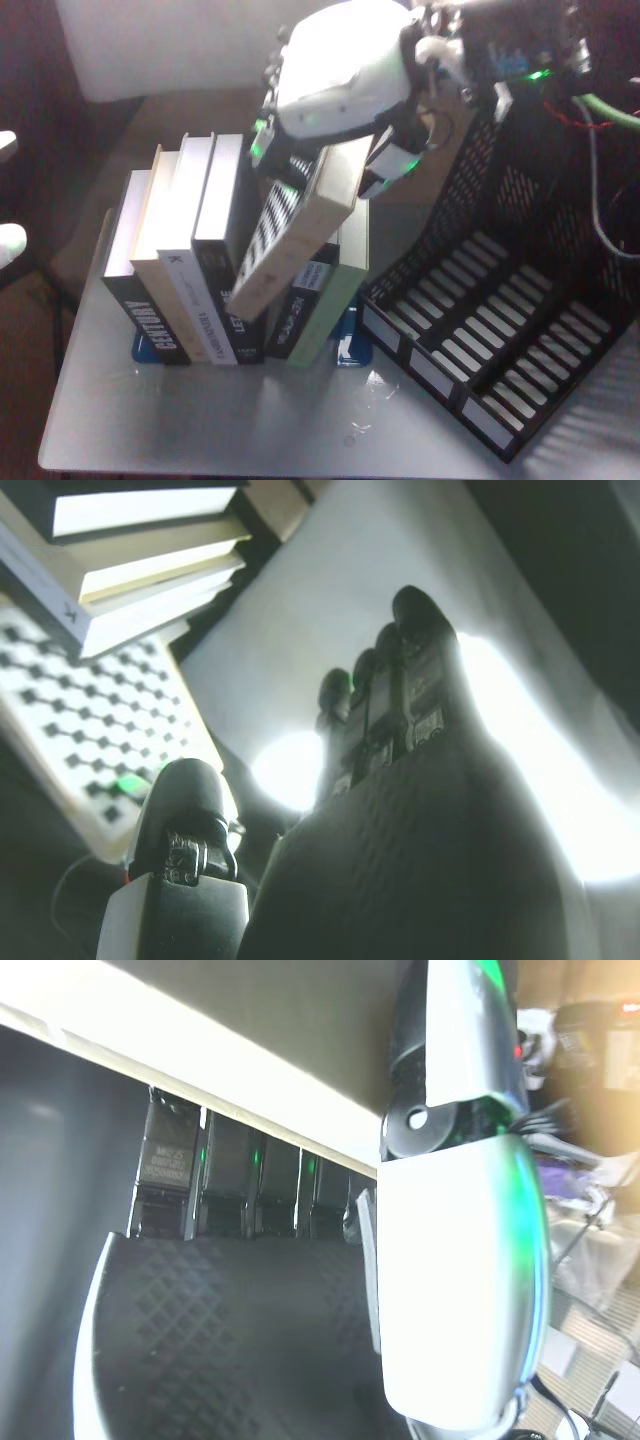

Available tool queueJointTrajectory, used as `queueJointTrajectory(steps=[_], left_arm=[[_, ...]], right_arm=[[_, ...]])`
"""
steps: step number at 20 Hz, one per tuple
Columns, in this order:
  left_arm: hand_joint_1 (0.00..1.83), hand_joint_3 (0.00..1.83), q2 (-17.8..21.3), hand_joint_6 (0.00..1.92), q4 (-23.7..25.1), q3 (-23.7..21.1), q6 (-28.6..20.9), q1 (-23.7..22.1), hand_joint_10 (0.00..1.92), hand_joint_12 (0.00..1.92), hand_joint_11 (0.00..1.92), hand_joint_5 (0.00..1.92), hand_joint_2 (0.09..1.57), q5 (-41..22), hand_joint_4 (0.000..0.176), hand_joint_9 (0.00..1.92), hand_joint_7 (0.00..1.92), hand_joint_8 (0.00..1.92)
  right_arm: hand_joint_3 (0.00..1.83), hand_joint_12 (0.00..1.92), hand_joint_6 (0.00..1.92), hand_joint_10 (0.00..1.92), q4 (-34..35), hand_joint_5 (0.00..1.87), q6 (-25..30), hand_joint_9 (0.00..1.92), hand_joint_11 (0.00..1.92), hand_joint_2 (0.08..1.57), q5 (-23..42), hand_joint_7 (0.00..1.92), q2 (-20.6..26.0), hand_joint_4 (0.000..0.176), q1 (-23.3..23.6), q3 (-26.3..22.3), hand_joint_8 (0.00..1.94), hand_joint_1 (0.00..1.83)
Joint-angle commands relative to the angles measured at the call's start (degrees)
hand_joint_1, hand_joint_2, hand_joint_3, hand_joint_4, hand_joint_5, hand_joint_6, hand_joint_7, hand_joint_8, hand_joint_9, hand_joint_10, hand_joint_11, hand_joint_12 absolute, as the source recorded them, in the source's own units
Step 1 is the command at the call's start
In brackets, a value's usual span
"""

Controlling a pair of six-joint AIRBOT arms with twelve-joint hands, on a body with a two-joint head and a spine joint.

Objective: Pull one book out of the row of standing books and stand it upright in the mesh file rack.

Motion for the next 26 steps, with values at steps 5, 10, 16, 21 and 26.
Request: queueJointTrajectory(steps=[5, 10, 16, 21, 26], left_arm=[[0.24, 0.0, -0.23, 0.0, 0.39, 0.88, 0.24, -2.66, 0.0, 0.43, 0.0, 0.09, 1.4, -5.21, 0.0, 0.0, 0.0, 0.0], [0.25, 0.0, -0.44, 0.0, 0.74, 1.0, 0.24, -3.11, 0.0, 0.39, 0.0, 0.07, 1.42, -4.84, 0.0, 0.0, 0.0, 0.0], [0.24, 0.0, -0.49, 0.0, 0.76, 1.0, 0.24, -3.21, 0.0, 0.03, 0.0, 0.08, 1.42, -4.7, 0.0, 0.0, 0.0, 0.0], [0.28, 0.0, -0.57, 0.0, 0.84, 1.12, 0.24, -3.29, 0.0, 0.0, 0.0, 0.07, 1.42, -4.54, 0.0, 0.0, 0.0, 0.0], [0.27, 0.0, -0.89, 0.0, 1.01, 1.34, 0.24, -3.52, 0.0, 0.0, 0.0, 0.08, 1.42, -4.2, 0.0, 0.0, 0.0, 0.0]], right_arm=[[0.0, 1.92, 1.15, 1.91, 4.35, 0.88, 1.22, 1.32, 1.34, 1.17, -1.88, 1.04, 3.06, 0.0, 3.48, 0.01, 1.88, 1.14], [0.0, 1.92, 1.1, 1.91, 2.2, 0.76, 5.11, 0.79, 0.68, 1.24, -0.82, 0.77, 5.27, 0.0, 6.36, -0.21, 1.62, 1.21], [0.0, 1.92, 1.06, 1.92, 1.52, 0.84, 7.36, 0.93, 0.86, 1.18, -0.45, 0.9, 8.4, 0.0, 9.19, -0.85, 1.35, 1.22], [0.0, 1.87, 1.29, 1.47, 1.18, 0.78, 8.23, 0.78, 0.18, 1.18, -0.45, 0.94, 10.76, 0.0, 11.43, -1.56, 0.97, 1.36], [0.0, 1.89, 1.26, 1.5, 1.29, 0.78, 8.35, 0.78, 0.35, 1.18, -0.6, 0.89, 13.13, 0.0, 14.61, -2.26, 1.07, 1.35]])
